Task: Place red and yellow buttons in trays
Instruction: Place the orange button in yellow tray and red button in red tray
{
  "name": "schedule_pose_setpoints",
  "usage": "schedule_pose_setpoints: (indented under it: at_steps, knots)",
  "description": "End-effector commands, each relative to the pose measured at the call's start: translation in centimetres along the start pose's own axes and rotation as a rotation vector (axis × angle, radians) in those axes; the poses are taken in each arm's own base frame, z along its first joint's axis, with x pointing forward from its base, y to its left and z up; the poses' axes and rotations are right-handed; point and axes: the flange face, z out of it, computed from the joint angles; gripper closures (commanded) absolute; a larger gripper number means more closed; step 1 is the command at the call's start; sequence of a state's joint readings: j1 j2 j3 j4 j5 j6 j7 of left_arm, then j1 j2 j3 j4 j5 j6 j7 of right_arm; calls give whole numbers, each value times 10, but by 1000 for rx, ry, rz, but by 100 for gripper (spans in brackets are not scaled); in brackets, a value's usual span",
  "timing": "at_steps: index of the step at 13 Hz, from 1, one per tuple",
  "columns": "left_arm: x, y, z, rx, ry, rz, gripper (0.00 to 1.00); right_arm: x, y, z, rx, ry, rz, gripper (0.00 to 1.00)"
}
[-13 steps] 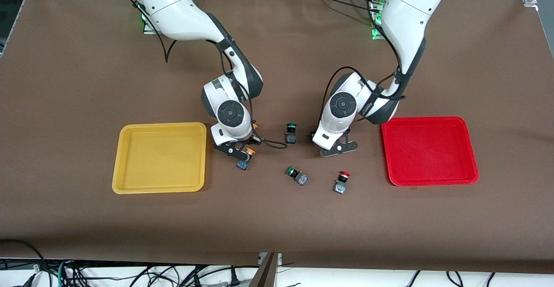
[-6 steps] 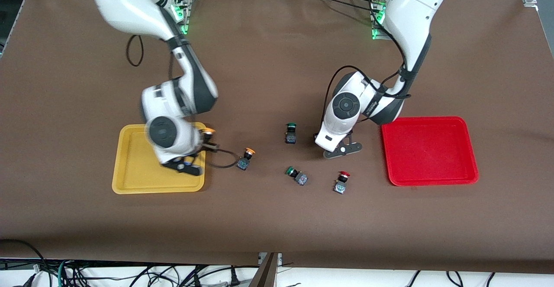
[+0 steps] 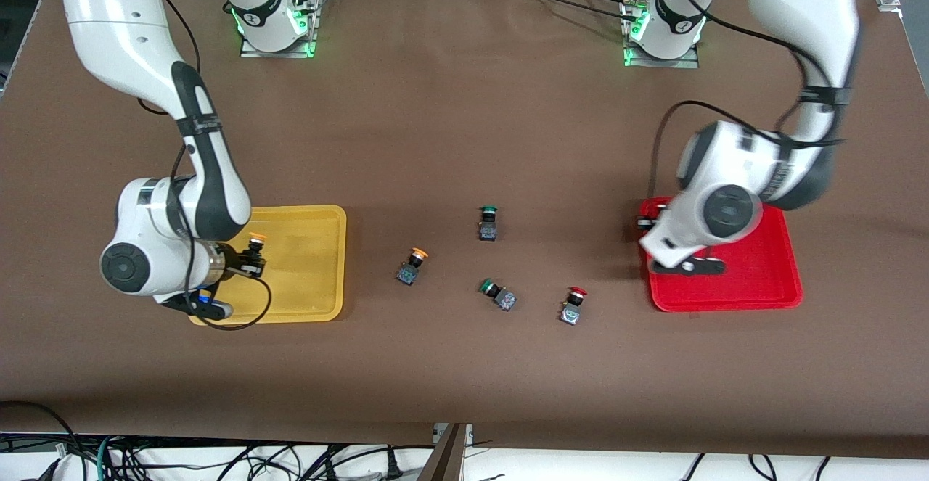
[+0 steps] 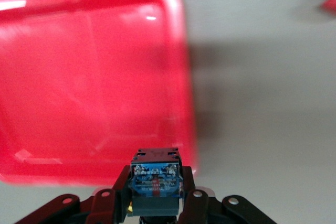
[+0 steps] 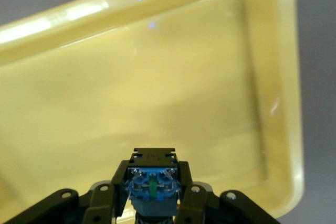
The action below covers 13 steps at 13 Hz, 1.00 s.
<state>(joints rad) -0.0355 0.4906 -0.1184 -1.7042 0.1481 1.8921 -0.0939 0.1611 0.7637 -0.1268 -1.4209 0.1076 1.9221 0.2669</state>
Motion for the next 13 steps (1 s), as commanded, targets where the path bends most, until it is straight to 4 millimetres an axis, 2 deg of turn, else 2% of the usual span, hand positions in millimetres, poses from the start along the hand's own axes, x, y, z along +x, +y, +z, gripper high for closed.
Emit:
schedule_pose_setpoints:
  at_steps: [1,2,3,4,5,6,7,8,9,11,12,13]
  knots:
    - [8,-68,41,-61,6,282,90,9,23,14,-8,1,-21,100]
    - [11,-74,56,-69,12,335,86,10,24,16,-9,1,-20,48]
    - [14,-75,68,-75,7,346,67,10,24,14,-9,3,-22,0]
    - [16,-73,76,-81,-4,344,13,9,18,6,1,10,-32,0]
    - [15,-74,79,-88,-8,340,0,3,0,-1,14,15,-43,0]
    - [15,-74,73,-89,-2,338,0,-13,-43,-15,27,33,-87,0]
    - [16,-69,60,-85,17,345,0,-29,-82,-17,17,43,-68,0]
    - [15,-61,38,-76,50,351,0,-46,-122,-20,13,70,11,0]
    - [20,-50,5,-64,106,360,0,-56,-156,-27,32,113,89,0]
    - [38,-6,-64,-53,243,429,0,-80,-213,-29,92,193,188,0]
    - [52,15,-65,-60,261,454,0,-92,-238,-24,117,216,234,0]
    - [70,47,-52,-90,270,478,0,-102,-260,-18,149,242,284,0]
